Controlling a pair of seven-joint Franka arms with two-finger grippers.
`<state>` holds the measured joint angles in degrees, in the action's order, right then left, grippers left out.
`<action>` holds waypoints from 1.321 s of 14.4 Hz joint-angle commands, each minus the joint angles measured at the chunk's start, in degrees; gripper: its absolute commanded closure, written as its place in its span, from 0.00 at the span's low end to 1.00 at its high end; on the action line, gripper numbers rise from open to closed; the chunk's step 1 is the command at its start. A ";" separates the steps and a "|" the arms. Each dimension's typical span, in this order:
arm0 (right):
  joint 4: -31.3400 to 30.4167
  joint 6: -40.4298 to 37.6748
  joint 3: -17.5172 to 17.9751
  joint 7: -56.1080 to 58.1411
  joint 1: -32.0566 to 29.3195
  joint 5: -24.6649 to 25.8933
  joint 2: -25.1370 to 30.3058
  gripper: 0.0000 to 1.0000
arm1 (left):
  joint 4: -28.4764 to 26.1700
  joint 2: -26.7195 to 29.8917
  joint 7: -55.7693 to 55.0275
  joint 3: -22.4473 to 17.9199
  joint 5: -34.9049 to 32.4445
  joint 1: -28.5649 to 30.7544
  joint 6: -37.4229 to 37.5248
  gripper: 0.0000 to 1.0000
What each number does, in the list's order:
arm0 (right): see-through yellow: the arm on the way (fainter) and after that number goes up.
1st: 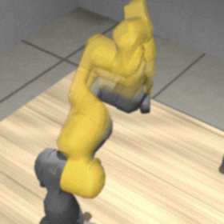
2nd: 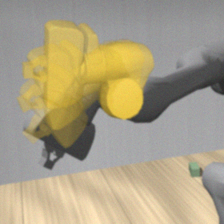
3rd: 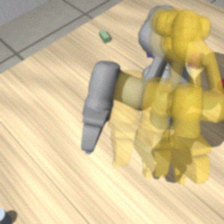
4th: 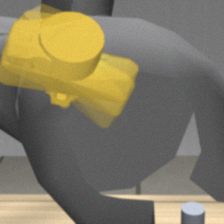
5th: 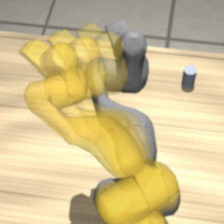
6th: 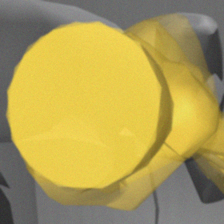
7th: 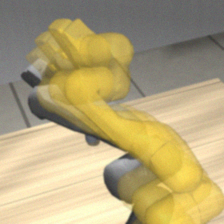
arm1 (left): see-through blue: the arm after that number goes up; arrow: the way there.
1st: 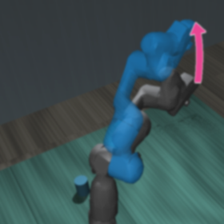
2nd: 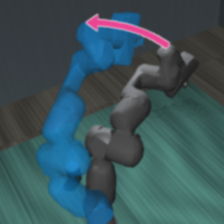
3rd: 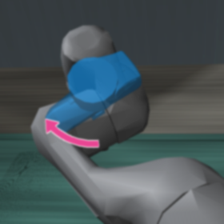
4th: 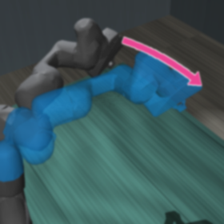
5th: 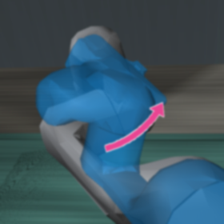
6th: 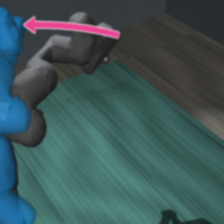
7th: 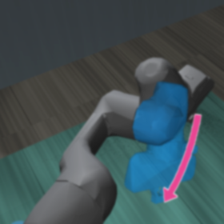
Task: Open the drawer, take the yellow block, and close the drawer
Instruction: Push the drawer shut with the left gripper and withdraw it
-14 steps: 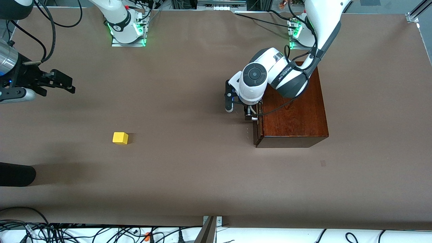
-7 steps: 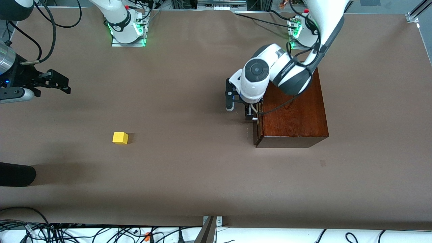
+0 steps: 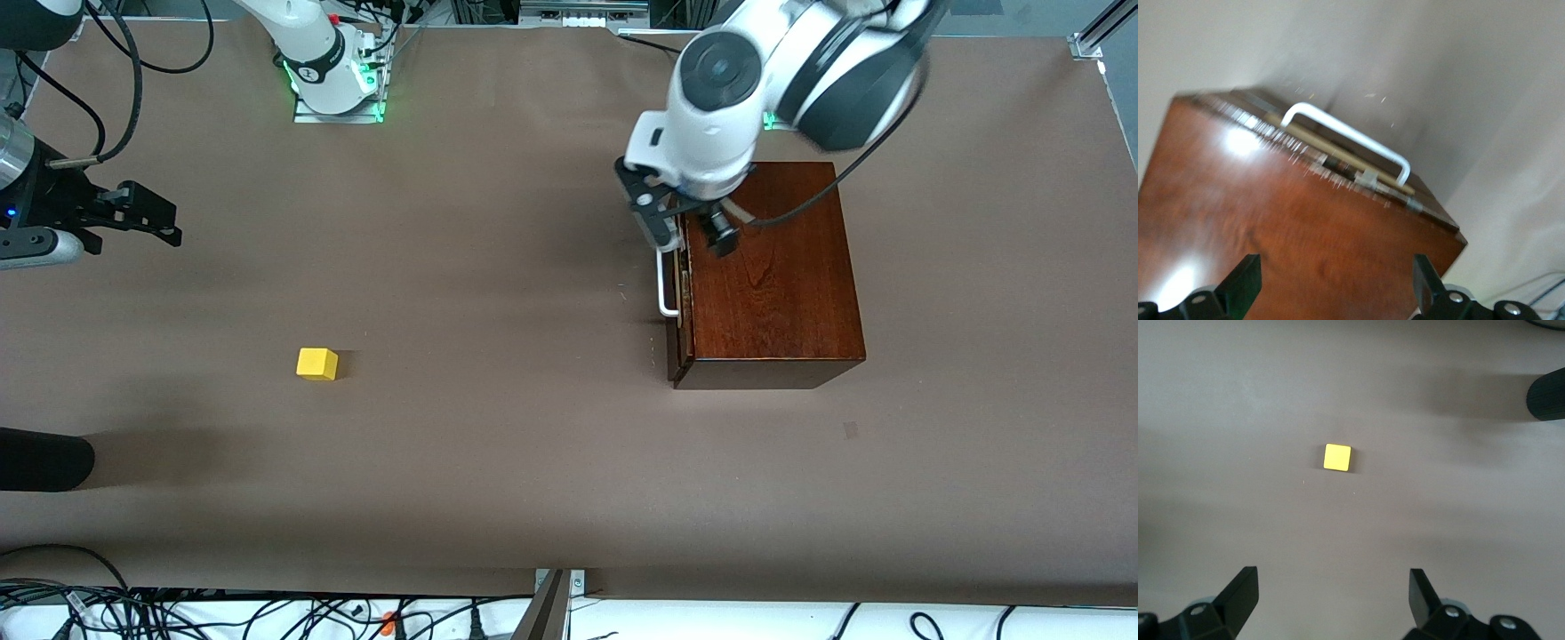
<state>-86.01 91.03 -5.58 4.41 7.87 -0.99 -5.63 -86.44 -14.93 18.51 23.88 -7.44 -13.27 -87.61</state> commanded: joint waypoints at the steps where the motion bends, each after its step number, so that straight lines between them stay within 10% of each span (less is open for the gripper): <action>1: 0.93 -1.29 0.74 0.95 -0.40 0.03 -0.17 0.00 | 6.45 -1.51 -4.01 -0.15 1.37 4.81 6.38 0.00; 3: 0.93 -2.94 0.75 2.87 -0.40 0.03 0.00 0.00 | 9.18 -0.99 -4.10 -0.23 2.07 8.68 7.53 0.00; 10: 1.11 -5.16 0.83 5.17 -0.31 -0.41 0.09 0.00 | 0.68 10.16 -7.68 -21.13 8.23 8.78 0.70 0.00; 19: 1.11 -5.07 1.18 5.17 0.48 -0.33 0.09 0.00 | -6.01 15.10 -18.60 -24.05 8.14 7.64 -3.80 0.00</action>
<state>-85.96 86.61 -4.70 8.98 8.26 -1.03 -5.57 -89.27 -1.40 0.77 0.17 -0.46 -4.23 -89.91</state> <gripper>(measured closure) 0.000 0.000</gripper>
